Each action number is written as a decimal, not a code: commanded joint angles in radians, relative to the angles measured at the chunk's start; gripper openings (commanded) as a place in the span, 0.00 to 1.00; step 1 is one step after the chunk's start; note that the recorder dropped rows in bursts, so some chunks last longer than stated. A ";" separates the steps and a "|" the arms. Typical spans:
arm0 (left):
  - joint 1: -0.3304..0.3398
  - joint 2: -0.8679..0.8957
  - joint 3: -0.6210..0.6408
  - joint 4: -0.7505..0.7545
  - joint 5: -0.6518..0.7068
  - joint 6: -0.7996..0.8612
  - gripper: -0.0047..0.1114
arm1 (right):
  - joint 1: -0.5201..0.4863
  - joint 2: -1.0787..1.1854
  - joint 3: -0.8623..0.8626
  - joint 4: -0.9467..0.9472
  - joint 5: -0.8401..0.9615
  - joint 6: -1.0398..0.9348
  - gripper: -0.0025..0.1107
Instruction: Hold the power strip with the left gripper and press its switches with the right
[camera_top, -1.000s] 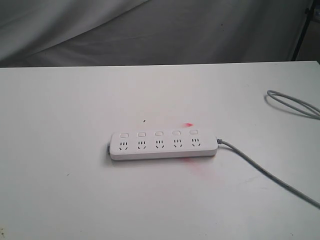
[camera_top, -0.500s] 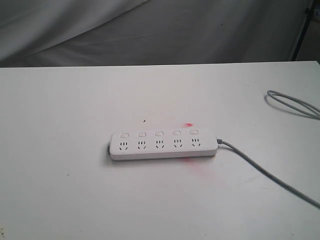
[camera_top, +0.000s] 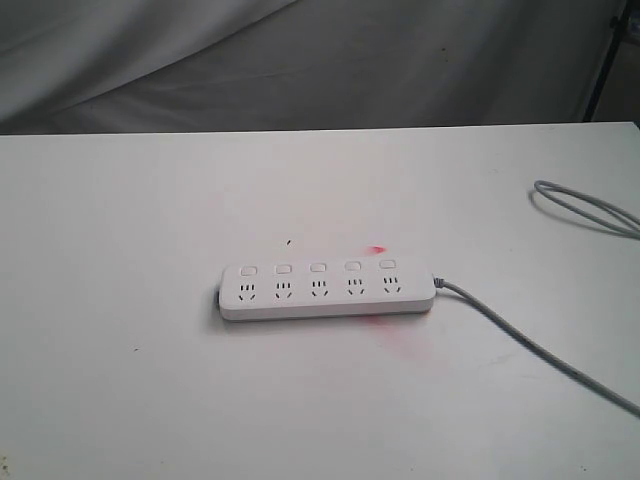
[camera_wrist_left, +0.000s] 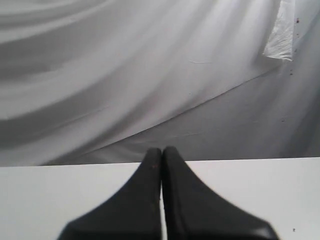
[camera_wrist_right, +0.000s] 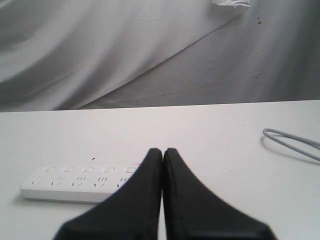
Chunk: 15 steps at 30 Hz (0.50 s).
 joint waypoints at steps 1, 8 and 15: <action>0.003 -0.007 0.150 0.017 -0.140 -0.107 0.05 | 0.001 -0.004 0.004 -0.004 0.005 0.001 0.02; 0.060 -0.009 0.258 0.009 -0.147 -0.146 0.05 | 0.001 -0.004 0.004 -0.004 0.005 0.001 0.02; 0.154 -0.011 0.323 0.009 -0.313 -0.146 0.05 | 0.001 -0.004 0.004 -0.004 0.005 0.001 0.02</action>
